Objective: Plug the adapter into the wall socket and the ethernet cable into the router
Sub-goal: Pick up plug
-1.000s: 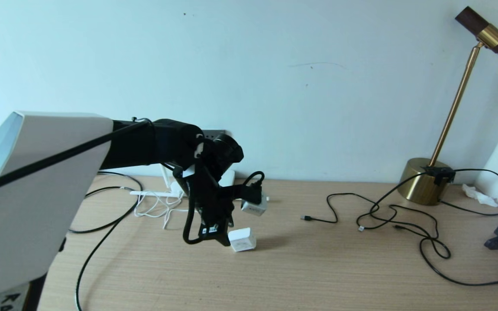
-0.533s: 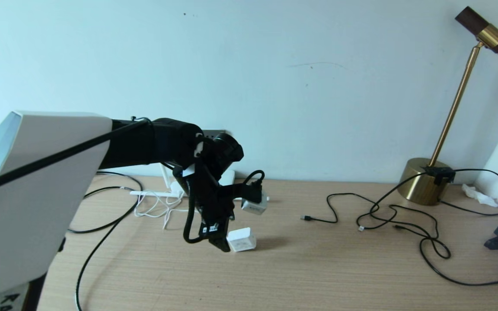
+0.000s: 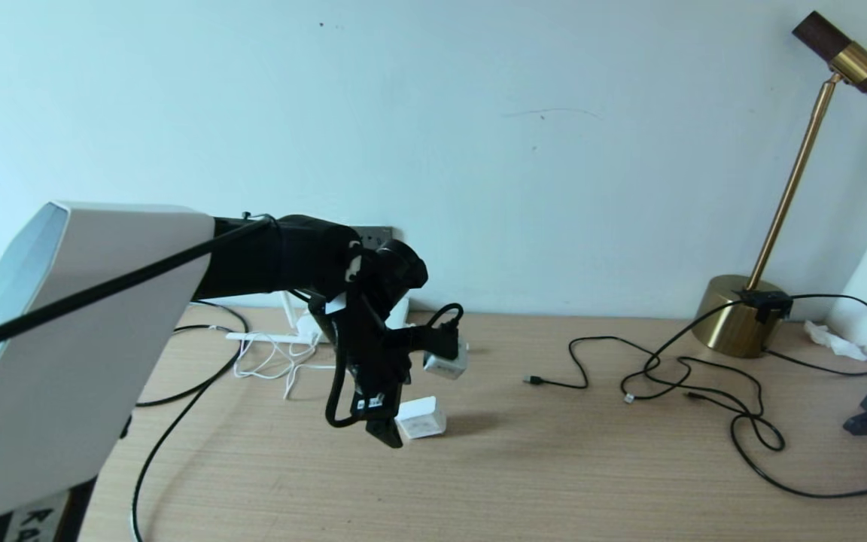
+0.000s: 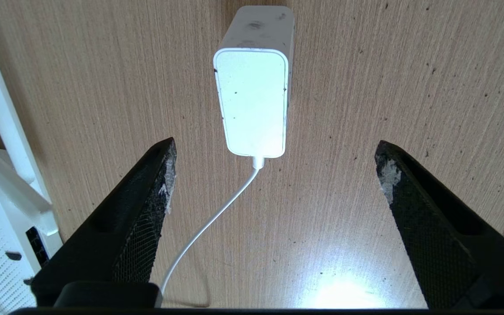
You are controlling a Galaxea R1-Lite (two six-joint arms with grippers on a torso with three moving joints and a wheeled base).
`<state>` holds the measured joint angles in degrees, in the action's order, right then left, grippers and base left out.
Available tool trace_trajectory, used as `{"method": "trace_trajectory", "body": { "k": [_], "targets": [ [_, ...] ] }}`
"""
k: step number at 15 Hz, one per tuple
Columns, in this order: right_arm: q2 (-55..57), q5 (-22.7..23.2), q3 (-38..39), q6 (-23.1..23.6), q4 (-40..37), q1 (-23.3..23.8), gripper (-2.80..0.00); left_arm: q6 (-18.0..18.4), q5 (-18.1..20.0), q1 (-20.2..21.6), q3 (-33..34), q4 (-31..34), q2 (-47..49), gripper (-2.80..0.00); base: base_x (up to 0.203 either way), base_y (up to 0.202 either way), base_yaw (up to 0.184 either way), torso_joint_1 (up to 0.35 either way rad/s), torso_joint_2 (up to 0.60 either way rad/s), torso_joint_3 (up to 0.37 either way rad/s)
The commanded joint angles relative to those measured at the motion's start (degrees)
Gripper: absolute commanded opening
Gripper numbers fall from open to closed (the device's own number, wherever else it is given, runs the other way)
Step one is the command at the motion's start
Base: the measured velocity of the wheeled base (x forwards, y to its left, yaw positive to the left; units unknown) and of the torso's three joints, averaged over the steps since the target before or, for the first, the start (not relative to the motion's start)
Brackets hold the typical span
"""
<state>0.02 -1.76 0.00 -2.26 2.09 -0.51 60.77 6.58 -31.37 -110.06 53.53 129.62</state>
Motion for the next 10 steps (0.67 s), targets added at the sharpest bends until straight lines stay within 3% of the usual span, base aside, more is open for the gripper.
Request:
{"method": "trace_trajectory", "body": {
  "k": [1, 10],
  "targets": [
    [0.0, 0.0, 0.6, 0.0, 0.0, 0.0, -2.8, 0.3, 0.1, 0.0, -0.1, 0.2, 1.1, 0.0, 0.0, 0.0, 0.0, 0.0, 0.0, 0.0],
    [0.0, 0.0, 0.6, 0.0, 0.0, 0.0, -2.8, 0.3, 0.0, -0.1, -0.1, -0.3, 2.0, 0.0, 0.0, 0.0, 0.0, 0.0, 0.0, 0.0]
  ]
}}
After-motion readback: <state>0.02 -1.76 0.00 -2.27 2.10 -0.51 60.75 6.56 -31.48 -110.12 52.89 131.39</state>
